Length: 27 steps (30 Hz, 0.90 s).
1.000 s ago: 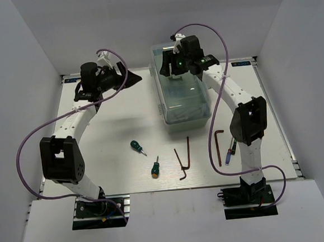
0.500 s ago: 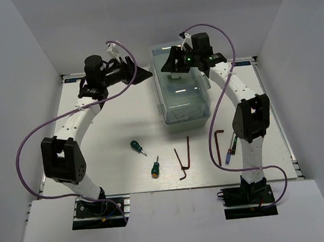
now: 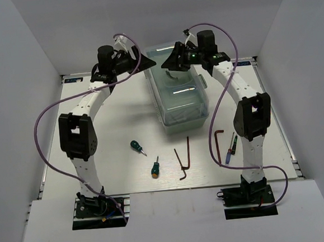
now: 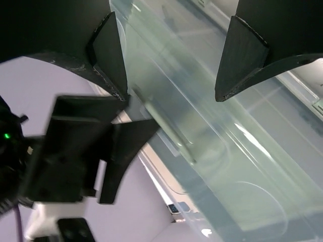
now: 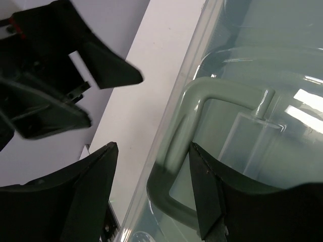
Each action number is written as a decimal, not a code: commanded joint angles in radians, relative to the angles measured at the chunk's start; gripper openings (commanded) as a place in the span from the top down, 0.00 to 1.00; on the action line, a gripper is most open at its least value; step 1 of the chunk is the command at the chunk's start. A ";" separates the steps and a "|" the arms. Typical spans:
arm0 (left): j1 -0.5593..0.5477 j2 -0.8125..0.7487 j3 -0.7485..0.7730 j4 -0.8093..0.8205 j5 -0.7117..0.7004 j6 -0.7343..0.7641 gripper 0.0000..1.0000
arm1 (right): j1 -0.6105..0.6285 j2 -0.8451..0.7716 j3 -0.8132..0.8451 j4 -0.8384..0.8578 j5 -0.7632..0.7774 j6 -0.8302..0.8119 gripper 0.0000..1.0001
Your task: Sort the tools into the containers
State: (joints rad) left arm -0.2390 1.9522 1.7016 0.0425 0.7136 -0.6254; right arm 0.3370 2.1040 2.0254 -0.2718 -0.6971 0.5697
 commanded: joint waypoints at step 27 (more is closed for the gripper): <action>-0.095 0.303 0.425 -0.276 0.109 -0.126 0.24 | 0.002 0.019 0.009 0.088 -0.122 0.038 0.36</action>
State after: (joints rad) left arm -0.3172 2.2612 2.1101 -0.1287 0.7765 -0.7639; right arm 0.3271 2.1208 2.0190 -0.2455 -0.7578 0.5873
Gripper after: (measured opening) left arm 0.765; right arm 0.640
